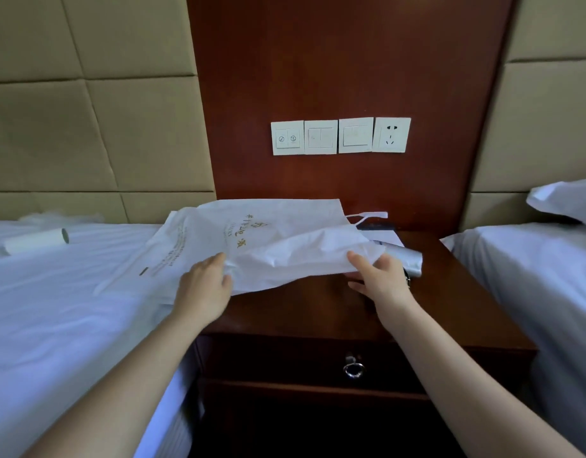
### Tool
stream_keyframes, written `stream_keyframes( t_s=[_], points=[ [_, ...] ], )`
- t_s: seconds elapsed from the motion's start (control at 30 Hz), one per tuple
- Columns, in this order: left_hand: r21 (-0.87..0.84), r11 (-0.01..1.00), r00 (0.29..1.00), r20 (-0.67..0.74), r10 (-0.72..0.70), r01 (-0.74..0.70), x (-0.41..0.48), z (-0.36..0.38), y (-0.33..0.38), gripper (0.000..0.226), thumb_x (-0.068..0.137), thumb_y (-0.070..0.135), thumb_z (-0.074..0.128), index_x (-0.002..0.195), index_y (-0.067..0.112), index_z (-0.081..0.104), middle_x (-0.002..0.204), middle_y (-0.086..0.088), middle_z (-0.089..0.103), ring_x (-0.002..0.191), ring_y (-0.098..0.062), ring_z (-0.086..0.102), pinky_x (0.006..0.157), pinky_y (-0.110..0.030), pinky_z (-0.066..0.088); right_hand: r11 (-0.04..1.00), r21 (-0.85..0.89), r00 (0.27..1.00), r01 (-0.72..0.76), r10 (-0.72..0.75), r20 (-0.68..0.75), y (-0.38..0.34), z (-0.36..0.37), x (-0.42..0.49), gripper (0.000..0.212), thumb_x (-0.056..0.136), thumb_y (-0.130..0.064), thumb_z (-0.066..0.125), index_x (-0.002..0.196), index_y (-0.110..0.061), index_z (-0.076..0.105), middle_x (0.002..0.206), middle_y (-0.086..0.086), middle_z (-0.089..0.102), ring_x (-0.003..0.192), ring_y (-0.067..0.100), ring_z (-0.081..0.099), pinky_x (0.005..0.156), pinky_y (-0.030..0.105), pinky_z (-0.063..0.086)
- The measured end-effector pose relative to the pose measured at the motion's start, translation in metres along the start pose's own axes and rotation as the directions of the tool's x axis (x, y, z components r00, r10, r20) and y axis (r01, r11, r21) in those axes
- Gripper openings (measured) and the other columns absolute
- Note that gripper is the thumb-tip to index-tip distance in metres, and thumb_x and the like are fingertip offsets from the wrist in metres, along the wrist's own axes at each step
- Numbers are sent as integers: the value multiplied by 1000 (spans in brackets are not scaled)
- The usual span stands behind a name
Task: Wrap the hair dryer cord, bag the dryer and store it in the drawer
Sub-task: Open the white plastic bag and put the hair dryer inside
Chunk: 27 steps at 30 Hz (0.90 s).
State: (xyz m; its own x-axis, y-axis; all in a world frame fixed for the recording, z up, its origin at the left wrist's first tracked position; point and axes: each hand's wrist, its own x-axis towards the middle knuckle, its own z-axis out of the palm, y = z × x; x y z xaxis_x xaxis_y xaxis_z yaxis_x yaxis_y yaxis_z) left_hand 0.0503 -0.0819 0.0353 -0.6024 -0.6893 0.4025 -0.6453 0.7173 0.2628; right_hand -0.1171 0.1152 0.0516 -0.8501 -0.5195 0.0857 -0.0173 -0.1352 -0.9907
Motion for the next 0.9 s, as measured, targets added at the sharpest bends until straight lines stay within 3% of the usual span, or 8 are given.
stream_keyframes(
  t_s=[0.13, 0.27, 0.37, 0.47, 0.57, 0.73, 0.8, 0.9],
  points=[
    [-118, 988, 994, 25, 108, -104, -31, -4, 39, 49, 98, 31, 39, 145, 17, 33, 154, -4, 30, 142, -23, 25, 110, -37, 23, 979, -194, 993, 64, -42, 113, 8, -11, -25, 17, 97, -22, 47, 101, -15, 61, 100, 2, 66, 85, 16, 65, 71, 28, 53],
    [-226, 950, 960, 131, 248, -215, -59, -7, 76, 49, 100, 37, 31, 147, 24, 29, 157, 3, 24, 145, -13, 17, 115, -35, 13, 925, -379, 927, -44, 179, 329, 14, -14, -49, 23, 98, -36, 40, 92, -17, 53, 105, -4, 55, 102, 16, 61, 89, 36, 52],
    [-252, 937, 936, 195, 293, -241, -69, -7, 95, 49, 100, 41, 28, 146, 26, 30, 157, 5, 25, 145, -11, 17, 116, -36, 10, 887, -461, 899, -5, 207, 387, 17, -20, -60, 28, 97, -42, 38, 100, -19, 53, 111, 0, 57, 110, 15, 56, 98, 38, 46],
    [-226, 945, 929, 234, 287, -235, -75, -8, 103, 49, 100, 43, 25, 144, 25, 34, 153, 6, 33, 142, -13, 25, 113, -38, 14, 950, -313, 941, 6, 101, 324, 14, -26, -66, 30, 97, -42, 37, 106, -22, 57, 113, -8, 60, 111, 8, 52, 102, 30, 34],
    [-229, 955, 926, 284, 249, -187, -84, -8, 105, 48, 99, 45, 23, 139, 23, 39, 143, 2, 47, 133, -19, 40, 109, -39, 20, 993, -94, 959, -75, 97, 266, 9, -27, -66, 33, 97, -33, 36, 103, -22, 67, 106, -3, 71, 106, 10, 61, 103, 32, 36],
    [-267, 957, 922, 330, 204, -117, -92, -19, 111, 49, 100, 43, 22, 141, 19, 31, 116, -3, 59, 117, -27, 51, 105, -39, 30, 980, -195, 958, -49, 102, 269, 12, -22, -70, 29, 97, -23, 39, 96, -11, 65, 86, 2, 63, 78, 14, 59, 79, 27, 43],
    [-304, 949, 916, 349, 196, -87, -91, -24, 111, 50, 100, 45, 21, 142, 20, 28, 115, -4, 57, 114, -29, 51, 101, -39, 34, 987, -145, 973, -70, 100, 209, 16, -20, -67, 23, 96, -21, 41, 87, -12, 61, 80, 4, 56, 68, 14, 54, 72, 26, 42],
    [-346, 937, 899, 392, 196, -53, -95, -22, 109, 53, 98, 48, 22, 145, 23, 27, 125, -4, 55, 120, -29, 48, 104, -39, 34, 968, 27, 964, -250, 246, 101, 21, -17, -61, 25, 94, -25, 47, 99, -4, 61, 86, 10, 56, 61, 14, 54, 65, 25, 45]
  ],
)
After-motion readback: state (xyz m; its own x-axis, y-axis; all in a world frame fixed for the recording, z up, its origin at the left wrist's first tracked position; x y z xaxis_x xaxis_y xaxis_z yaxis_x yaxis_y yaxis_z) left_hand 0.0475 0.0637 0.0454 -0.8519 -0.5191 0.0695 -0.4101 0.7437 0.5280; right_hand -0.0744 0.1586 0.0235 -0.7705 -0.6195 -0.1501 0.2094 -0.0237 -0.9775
